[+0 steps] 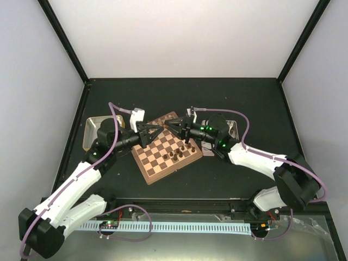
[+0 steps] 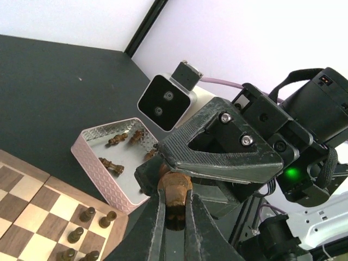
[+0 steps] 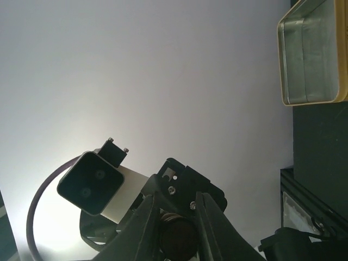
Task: Set up the chess pieces on the board
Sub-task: Place the chess piece on the chessboard.
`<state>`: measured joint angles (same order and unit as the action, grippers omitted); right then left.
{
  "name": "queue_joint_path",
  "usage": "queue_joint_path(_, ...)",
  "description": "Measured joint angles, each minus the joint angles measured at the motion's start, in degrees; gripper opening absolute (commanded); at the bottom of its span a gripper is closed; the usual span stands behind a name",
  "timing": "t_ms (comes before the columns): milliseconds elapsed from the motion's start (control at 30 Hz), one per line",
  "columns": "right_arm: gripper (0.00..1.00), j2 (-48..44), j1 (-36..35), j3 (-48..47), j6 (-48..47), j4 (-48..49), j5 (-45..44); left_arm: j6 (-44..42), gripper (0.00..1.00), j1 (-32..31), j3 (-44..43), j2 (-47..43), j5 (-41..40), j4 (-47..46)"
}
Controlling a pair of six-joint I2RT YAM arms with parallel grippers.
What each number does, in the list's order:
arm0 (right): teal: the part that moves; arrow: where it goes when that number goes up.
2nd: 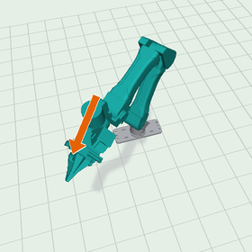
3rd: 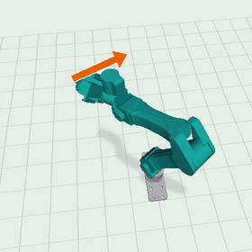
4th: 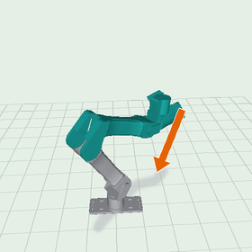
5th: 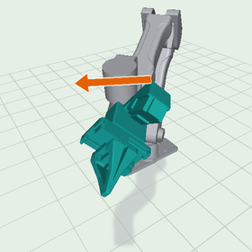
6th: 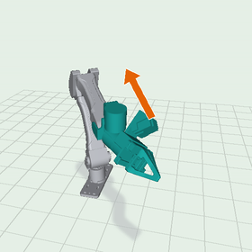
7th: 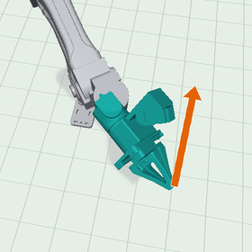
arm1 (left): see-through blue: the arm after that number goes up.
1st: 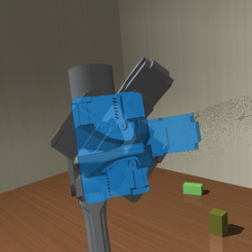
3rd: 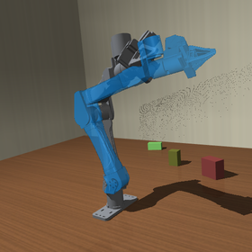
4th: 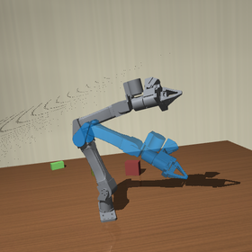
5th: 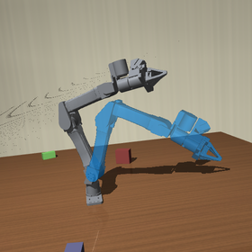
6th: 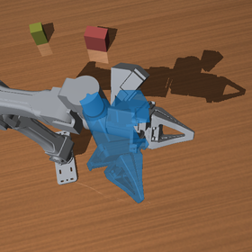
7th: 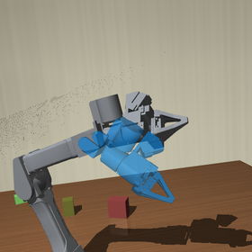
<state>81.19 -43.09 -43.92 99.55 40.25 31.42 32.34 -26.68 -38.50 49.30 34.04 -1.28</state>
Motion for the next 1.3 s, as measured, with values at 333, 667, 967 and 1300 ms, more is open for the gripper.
queue_joint_path(333,0.63,-2.4,0.6,-0.3,-10.8,-13.7,-1.9,-7.4,0.02,0.0,-4.8,-1.8,-7.5,16.3)
queue_joint_path(667,0.63,-17.5,5.5,-0.1,-30.0,-42.2,-20.9,-10.7,0.02,-0.6,-10.1,4.3,-16.2,36.8)
queue_joint_path(967,0.63,-21.9,7.9,0.3,-36.7,-54.9,-31.5,-10.7,0.02,-8.2,-14.9,17.7,-20.7,43.0)
queue_joint_path(1300,0.63,-23.6,10.2,3.9,-37.5,-58.5,-33.9,-10.9,0.01,-21.4,-28.9,32.0,-25.9,45.5)
